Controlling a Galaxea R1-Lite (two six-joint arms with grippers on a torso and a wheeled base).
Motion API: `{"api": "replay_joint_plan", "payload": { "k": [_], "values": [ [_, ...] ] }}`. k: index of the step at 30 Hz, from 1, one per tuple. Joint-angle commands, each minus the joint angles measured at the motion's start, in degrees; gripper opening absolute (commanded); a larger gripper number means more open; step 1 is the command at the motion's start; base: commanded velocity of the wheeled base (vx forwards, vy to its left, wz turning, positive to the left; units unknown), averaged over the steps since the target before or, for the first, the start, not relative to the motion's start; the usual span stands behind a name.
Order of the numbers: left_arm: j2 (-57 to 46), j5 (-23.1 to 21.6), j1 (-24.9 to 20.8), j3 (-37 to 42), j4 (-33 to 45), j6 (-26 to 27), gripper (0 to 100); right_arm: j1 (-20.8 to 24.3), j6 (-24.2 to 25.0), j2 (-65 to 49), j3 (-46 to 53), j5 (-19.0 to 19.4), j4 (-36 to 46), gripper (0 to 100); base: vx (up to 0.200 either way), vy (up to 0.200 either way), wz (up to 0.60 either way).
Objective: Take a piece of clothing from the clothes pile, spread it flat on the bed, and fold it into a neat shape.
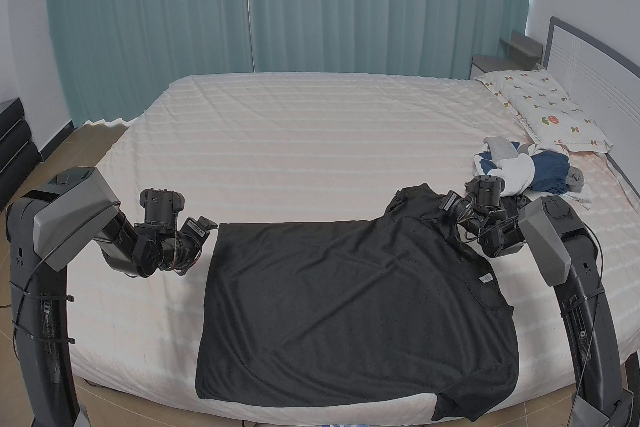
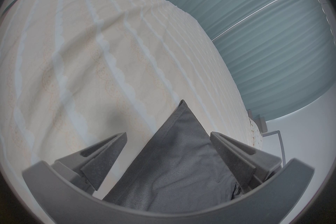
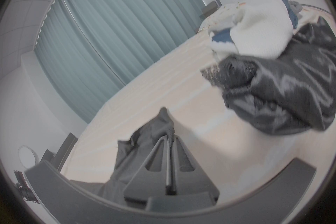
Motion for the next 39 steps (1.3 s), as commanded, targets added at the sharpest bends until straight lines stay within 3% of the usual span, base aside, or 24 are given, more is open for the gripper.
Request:
{"api": "replay_joint_plan", "payload": {
  "k": [1, 16, 17, 27, 33, 35, 39],
  "values": [
    [0.0, 0.0, 0.0, 0.0, 0.0, 0.0, 100, -0.9, 0.4, 0.1, -3.7, -0.3, -0.5, 0, 0.000, 0.000, 0.00],
    [0.0, 0.0, 0.0, 0.0, 0.0, 0.1, 100, -1.7, -2.0, 3.1, -6.5, -0.4, -1.2, 0, 0.000, 0.000, 0.00],
    [0.0, 0.0, 0.0, 0.0, 0.0, 0.1, 100, -1.7, -2.3, 3.4, -6.5, -0.3, -1.3, 100, 0.000, 0.000, 0.00],
    [0.0, 0.0, 0.0, 0.0, 0.0, 0.1, 100, -2.5, -2.9, 1.0, -6.5, -0.7, -1.9, 100, 0.000, 0.000, 0.00],
    [-0.1, 0.0, 0.0, 0.3, 0.0, 0.0, 100, -3.4, -4.0, -7.1, 6.5, 1.7, -2.5, 100, 0.000, 0.000, 0.00],
    [-0.1, 0.0, 0.0, 0.3, 0.0, 0.0, 100, -3.9, -6.7, -10.0, 13.1, 4.5, -3.1, 100, 0.000, 0.000, 0.00],
    [-0.1, 0.0, 0.0, 0.3, 0.0, 0.0, 100, -4.1, -9.3, -11.1, 17.8, 6.2, -3.8, 100, 0.000, 0.000, 0.00]
  ]
}}
